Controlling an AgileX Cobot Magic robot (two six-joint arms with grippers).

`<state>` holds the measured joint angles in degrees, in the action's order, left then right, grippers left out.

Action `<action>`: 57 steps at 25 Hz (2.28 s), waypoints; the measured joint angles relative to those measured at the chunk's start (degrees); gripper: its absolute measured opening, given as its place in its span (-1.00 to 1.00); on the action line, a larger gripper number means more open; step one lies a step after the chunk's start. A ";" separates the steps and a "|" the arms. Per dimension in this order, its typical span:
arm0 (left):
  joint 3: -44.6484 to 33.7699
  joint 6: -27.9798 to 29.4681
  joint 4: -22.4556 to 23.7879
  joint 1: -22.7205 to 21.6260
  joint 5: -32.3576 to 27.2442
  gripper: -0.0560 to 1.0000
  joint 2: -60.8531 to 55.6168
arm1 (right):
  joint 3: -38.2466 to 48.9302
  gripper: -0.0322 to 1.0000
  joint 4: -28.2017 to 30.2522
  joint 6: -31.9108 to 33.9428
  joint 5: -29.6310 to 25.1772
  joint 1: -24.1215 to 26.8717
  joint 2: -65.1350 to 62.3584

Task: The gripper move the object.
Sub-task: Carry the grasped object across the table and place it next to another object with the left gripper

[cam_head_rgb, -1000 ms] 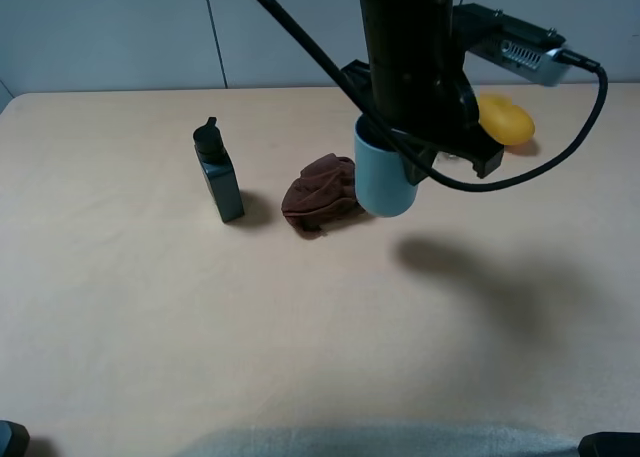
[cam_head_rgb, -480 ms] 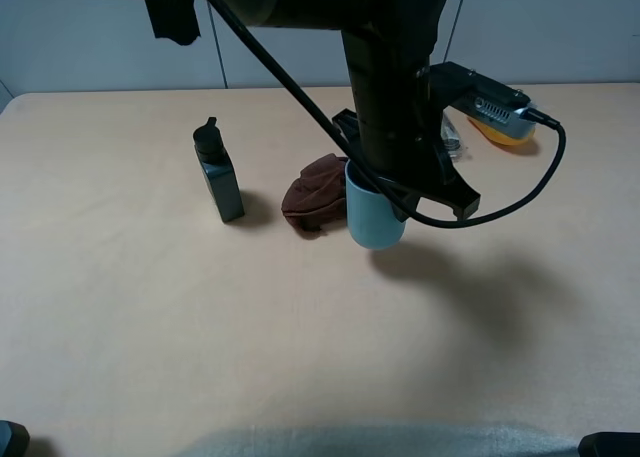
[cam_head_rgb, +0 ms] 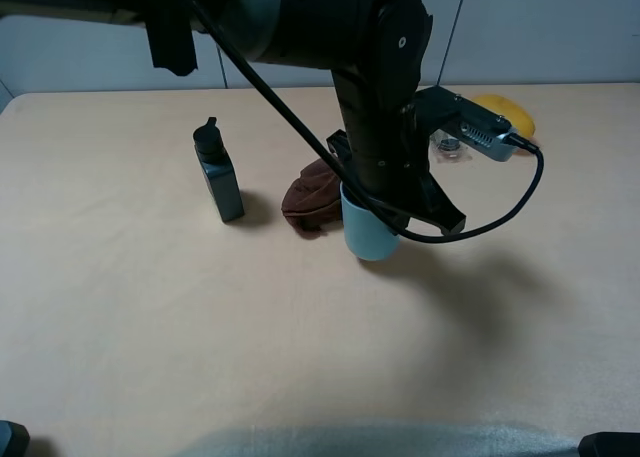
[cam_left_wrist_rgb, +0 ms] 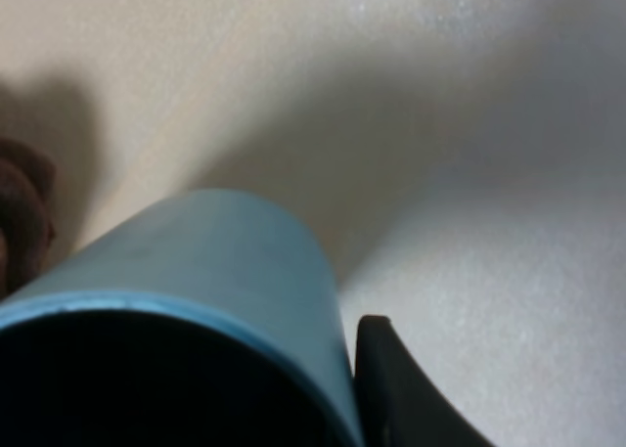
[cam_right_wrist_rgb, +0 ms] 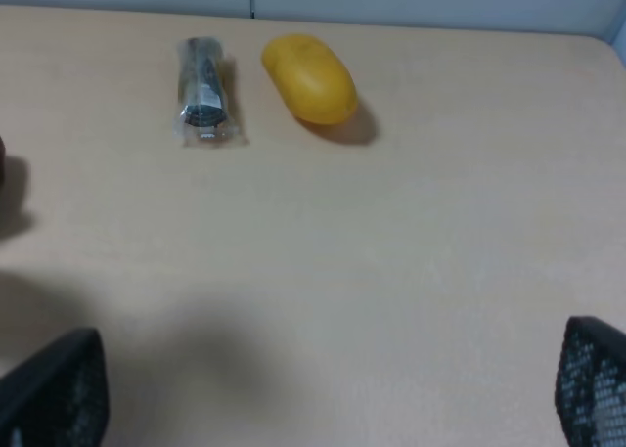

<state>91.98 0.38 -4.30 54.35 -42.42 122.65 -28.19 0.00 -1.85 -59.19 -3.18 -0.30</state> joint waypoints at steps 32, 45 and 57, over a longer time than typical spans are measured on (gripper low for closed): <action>-4.92 0.06 -0.22 0.00 7.15 0.83 0.00 | 0.00 0.41 0.00 0.00 0.00 0.00 0.00; -4.84 0.12 -0.37 0.00 6.83 0.83 -3.24 | 0.00 0.41 0.00 0.00 0.00 0.00 0.00; 3.28 0.32 -0.37 0.00 -4.70 0.83 -4.09 | 0.00 0.41 0.00 0.00 0.00 0.00 0.00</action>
<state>95.26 0.70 -4.67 54.35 -47.12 118.56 -28.19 0.00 -1.85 -59.19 -3.18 -0.30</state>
